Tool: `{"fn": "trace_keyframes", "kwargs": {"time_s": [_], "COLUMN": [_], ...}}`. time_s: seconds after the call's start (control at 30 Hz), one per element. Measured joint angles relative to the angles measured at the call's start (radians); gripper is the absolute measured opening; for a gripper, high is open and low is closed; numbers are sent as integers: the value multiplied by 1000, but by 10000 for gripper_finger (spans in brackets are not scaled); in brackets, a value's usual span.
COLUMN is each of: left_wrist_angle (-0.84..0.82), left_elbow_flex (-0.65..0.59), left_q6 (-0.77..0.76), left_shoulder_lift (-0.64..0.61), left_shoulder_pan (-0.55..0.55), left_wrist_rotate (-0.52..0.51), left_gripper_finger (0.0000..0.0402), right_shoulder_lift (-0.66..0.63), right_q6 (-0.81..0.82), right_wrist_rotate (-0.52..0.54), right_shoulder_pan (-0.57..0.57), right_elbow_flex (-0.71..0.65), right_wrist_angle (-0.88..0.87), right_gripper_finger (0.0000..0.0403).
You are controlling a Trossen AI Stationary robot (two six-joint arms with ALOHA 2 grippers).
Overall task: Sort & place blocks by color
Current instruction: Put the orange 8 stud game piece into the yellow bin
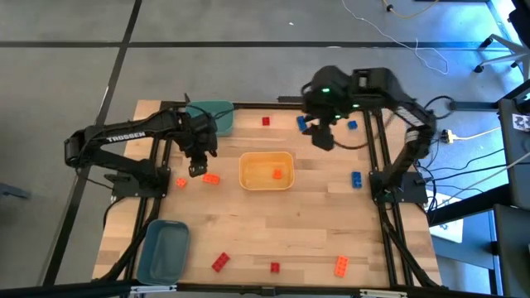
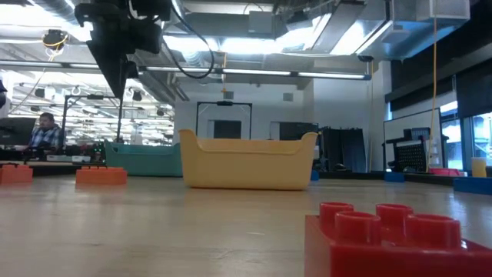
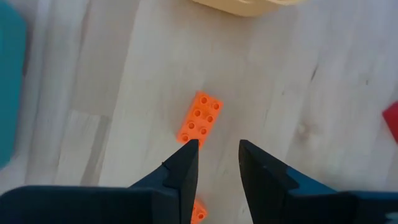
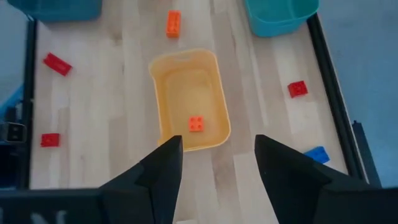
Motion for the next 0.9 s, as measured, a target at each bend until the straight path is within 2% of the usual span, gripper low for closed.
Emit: {"fn": "trace_keyframes", "kwargs": {"time_s": [0.13, 0.37, 0.5, 0.8, 0.9], "left_wrist_angle": [1, 1, 0, -7, -7], "left_elbow_flex": [0, 0, 0, 0, 0], "left_q6": [14, -16, -19, -18, -19], "left_shoulder_lift": [0, 0, 0, 0, 0], "left_shoulder_pan": [-33, -79, -105, -143, -154], "left_wrist_rotate": [-3, -1, -28, -42, -42], "left_gripper_finger": [108, 108, 108, 108, 108], "right_shoulder_lift": [-103, -347, -453, -513, -512], "right_q6": [36, 69, 111, 104, 104], "right_wrist_rotate": [1, 2, 1, -1, -44], "right_shoulder_pan": [27, 73, 76, 76, 76], "right_elbow_flex": [-103, -514, -684, -889, -974], "right_wrist_angle": [37, 352, 452, 483, 492], "right_gripper_finger": [202, 202, 202, 202, 202]}}
